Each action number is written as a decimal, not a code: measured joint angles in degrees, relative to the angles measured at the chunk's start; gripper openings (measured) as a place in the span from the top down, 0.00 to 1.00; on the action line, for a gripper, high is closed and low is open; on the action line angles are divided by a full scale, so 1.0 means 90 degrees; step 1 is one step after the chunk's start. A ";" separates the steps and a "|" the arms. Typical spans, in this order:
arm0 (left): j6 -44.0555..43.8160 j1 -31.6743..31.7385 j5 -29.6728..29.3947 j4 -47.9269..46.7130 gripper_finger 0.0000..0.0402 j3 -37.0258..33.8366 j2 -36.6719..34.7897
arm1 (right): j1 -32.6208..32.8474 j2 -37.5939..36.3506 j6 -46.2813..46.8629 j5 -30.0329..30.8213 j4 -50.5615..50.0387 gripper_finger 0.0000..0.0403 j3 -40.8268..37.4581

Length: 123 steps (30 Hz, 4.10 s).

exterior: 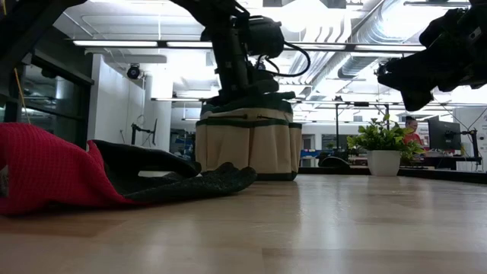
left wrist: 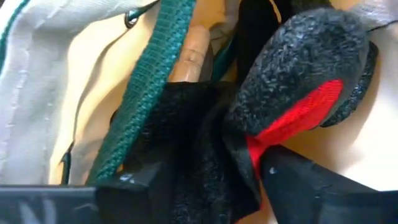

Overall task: Pick & Place Garden tools in Gardening bag
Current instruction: Put the top red glove into the gardening bag

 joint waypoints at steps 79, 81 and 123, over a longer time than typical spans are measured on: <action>0.1447 -0.0260 0.0144 -0.1228 0.99 0.1393 -0.0027 | -0.0001 -0.0002 -0.0002 -0.0002 0.0000 0.67 0.0002; 0.1525 -0.0257 0.0209 -0.1153 1.00 0.1393 0.0060 | 0.0000 -0.0002 -0.0002 0.0000 0.0000 0.67 0.0002; 0.1748 -0.0269 -0.0525 -0.1730 1.00 0.2022 0.0043 | 0.0000 -0.0002 -0.0002 -0.0002 0.0000 0.67 0.0002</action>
